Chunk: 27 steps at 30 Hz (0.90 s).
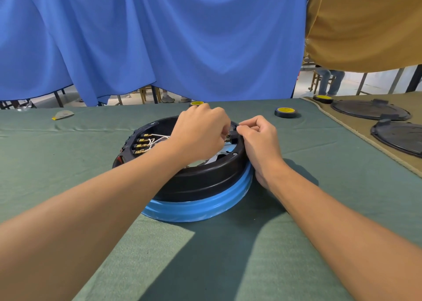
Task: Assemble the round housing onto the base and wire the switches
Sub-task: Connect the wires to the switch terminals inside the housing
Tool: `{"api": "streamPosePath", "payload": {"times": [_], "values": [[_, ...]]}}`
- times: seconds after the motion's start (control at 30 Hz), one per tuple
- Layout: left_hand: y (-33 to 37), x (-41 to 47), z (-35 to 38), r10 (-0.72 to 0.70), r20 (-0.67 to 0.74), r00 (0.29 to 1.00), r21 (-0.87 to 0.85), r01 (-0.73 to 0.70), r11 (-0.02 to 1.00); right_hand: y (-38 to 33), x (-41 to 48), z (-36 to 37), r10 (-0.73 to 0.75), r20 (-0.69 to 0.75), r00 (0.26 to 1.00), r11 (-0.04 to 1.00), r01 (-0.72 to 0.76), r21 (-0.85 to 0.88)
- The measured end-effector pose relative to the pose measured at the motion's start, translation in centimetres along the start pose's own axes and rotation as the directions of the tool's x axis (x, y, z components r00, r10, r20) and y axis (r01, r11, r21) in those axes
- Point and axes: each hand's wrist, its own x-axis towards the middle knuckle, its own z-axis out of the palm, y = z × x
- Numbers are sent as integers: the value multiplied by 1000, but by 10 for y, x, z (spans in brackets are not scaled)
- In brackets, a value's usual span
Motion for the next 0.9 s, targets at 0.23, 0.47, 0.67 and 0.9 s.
{"api": "streamPosePath", "payload": {"times": [0.23,0.47,0.67,0.9], "values": [[-2,1,-3,-126,85,988,-344,148,927,-1,-1,-2,2,2,1000,999,-2,-32],[-15,5,-10,-74,149,986,-339,121,933,1,-1,-3,-1,8,1000,1000,1,-23],[-22,26,-1,-194,142,971,-262,226,938,2,0,-3,1,-1,1000,1000,-1,-9],[-22,38,16,-97,305,947,-222,170,960,4,1,-3,-15,-3,1000,1000,15,-20]]}}
